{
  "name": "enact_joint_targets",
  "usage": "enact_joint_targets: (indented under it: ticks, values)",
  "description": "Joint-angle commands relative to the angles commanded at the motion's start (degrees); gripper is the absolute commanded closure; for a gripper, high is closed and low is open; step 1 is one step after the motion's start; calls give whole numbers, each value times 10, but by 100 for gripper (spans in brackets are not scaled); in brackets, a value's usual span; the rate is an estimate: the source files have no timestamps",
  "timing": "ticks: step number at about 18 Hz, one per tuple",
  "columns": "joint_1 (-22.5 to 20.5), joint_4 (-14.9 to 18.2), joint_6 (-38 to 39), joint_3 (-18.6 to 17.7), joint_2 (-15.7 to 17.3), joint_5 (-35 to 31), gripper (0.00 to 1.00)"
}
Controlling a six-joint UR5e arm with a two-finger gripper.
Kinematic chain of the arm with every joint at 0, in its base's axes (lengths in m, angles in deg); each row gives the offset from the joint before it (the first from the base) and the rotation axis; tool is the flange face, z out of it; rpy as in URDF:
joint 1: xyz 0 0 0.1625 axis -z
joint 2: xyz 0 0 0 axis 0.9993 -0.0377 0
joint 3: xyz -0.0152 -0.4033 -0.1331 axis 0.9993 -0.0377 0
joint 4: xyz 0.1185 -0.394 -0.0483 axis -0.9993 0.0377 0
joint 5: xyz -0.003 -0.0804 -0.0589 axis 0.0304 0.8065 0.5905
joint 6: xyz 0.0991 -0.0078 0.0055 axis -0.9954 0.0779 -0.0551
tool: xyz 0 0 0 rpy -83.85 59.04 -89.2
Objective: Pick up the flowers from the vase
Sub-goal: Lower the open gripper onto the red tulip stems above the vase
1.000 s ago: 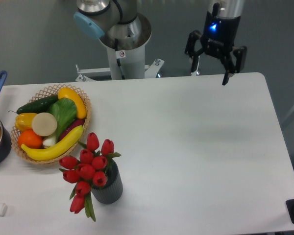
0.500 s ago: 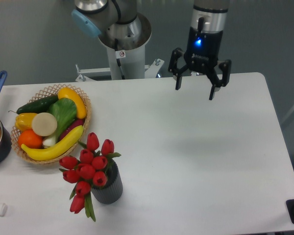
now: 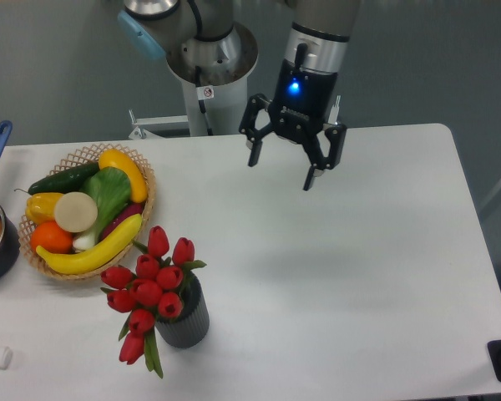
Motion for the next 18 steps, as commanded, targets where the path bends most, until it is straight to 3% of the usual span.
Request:
enact_joint_targets:
  ticks: [3, 9, 14, 18]
  values:
    - [2, -1, -9, -6, -3, 48, 0]
    - [18, -3, -5, -28, -15, 86, 0]
    - [32, -53, 4, -26, -53, 95, 0]
    - [50, -126, 46, -24, -93, 95, 0]
